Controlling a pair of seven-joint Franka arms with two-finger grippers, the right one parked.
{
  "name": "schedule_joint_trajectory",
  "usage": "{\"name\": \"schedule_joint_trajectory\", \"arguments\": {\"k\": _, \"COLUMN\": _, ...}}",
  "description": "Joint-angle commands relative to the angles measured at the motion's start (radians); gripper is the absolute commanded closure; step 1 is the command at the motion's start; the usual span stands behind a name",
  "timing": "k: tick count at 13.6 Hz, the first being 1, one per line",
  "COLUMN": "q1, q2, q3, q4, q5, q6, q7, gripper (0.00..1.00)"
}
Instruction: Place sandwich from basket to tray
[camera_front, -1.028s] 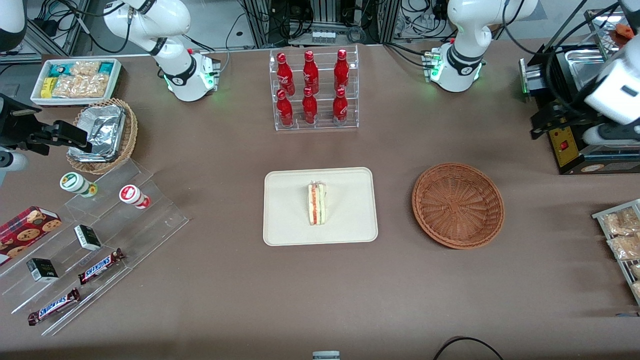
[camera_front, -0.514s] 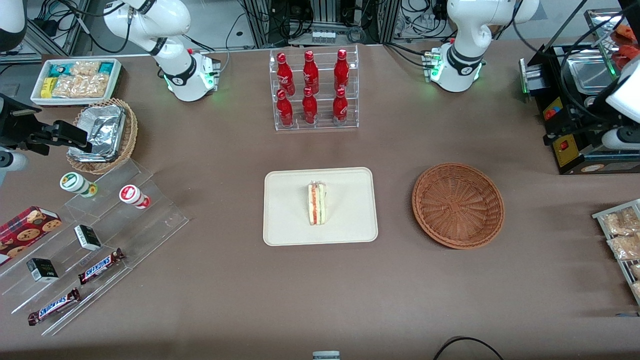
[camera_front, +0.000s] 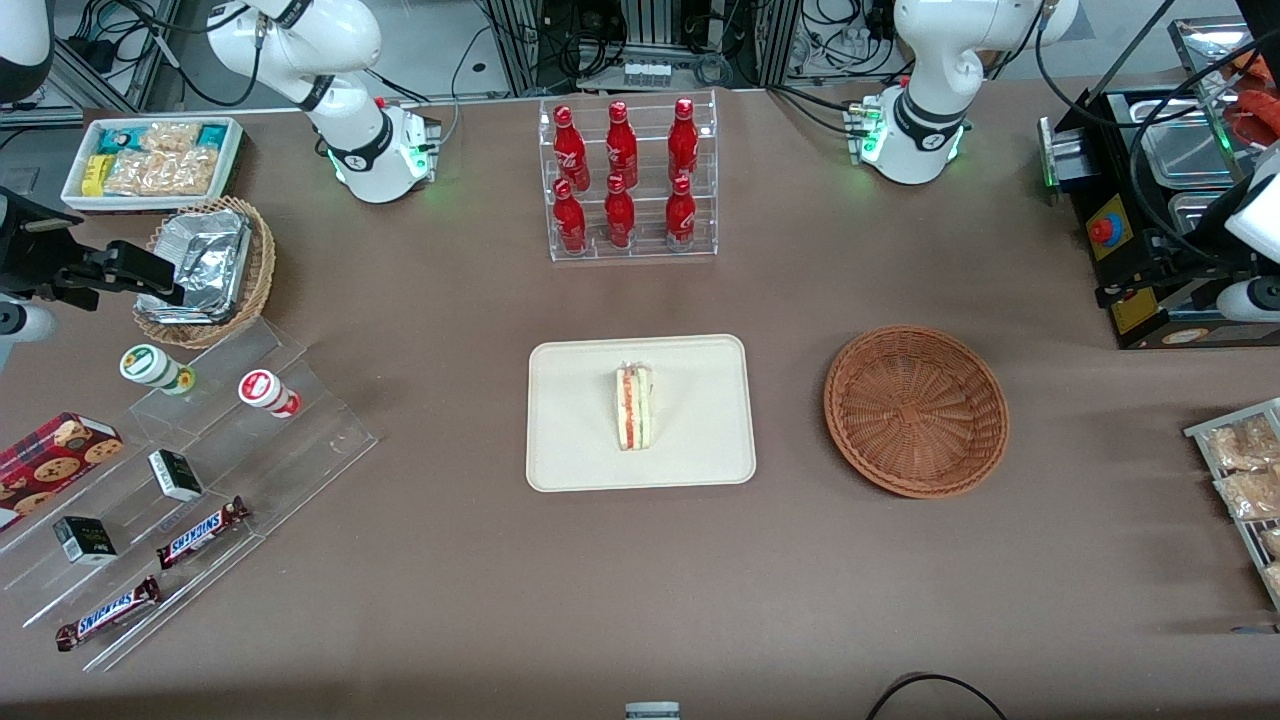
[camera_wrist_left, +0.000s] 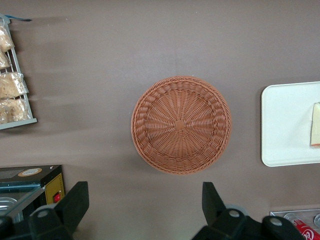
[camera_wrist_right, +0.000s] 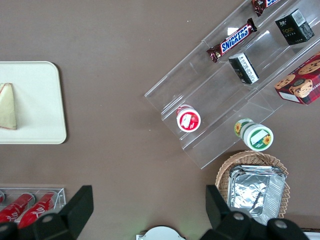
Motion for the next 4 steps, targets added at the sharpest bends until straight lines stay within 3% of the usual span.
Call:
{"name": "schedule_joint_trajectory", "arguments": {"k": 1, "q1": 0.005, "q2": -0.022, "q3": 0.003, "q4": -0.02, "q5": -0.002, "q6": -0.017, "q7": 0.002, "gripper": 0.0}}
{"name": "schedule_joint_trajectory", "arguments": {"k": 4, "q1": 0.019, "q2": -0.014, "q3": -0.018, "q4": -0.014, "q5": -0.001, "q6": -0.014, "q7": 0.001, "gripper": 0.0}}
